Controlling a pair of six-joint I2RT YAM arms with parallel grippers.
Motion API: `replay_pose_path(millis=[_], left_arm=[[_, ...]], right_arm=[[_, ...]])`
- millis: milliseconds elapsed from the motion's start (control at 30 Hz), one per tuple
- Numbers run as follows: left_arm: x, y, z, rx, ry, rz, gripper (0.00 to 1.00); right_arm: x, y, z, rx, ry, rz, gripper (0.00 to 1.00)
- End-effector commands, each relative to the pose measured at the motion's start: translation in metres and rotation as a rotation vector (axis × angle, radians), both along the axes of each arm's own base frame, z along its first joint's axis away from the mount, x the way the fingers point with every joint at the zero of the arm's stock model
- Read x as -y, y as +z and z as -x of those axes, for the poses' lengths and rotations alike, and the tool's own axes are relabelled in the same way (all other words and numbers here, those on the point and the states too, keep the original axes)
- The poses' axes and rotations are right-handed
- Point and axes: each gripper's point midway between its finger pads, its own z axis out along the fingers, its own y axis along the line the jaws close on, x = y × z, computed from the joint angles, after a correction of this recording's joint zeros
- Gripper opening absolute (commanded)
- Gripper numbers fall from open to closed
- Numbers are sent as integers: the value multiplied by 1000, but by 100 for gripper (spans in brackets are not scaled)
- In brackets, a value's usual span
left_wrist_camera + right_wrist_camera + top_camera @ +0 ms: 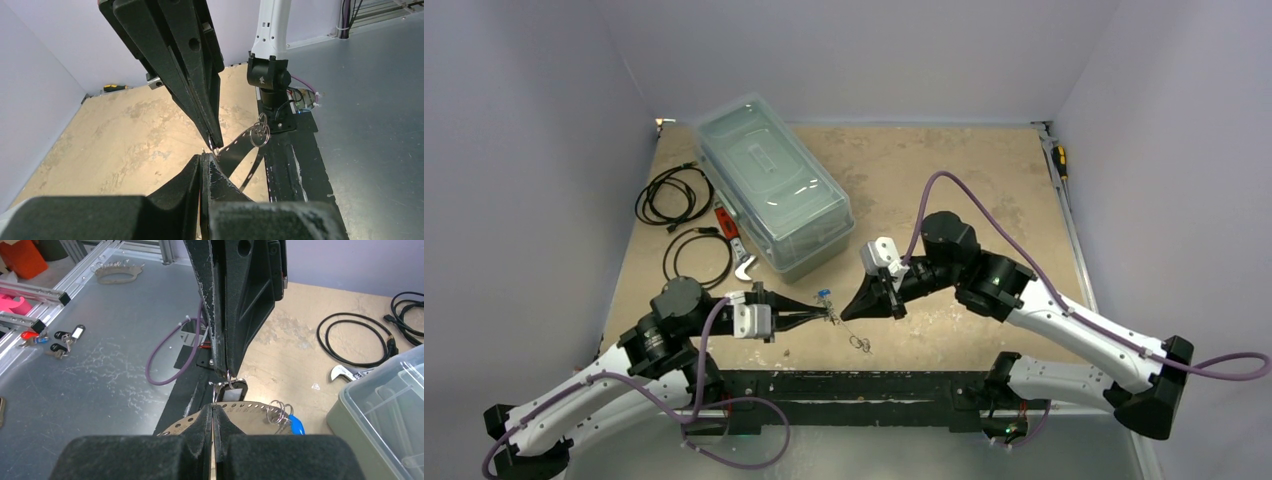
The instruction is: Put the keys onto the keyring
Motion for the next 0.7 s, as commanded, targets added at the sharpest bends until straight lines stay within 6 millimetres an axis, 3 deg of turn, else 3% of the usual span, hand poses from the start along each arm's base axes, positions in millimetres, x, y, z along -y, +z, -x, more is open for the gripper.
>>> replay_pose_path(millis=[0,667], left_arm=[[-1,16,8,40,-46,50,0],[5,6,13,12,-95,19,0]], right_arm=[[-2,25,2,55,26,-57,0],[-8,25,-3,45,24,-31,0]])
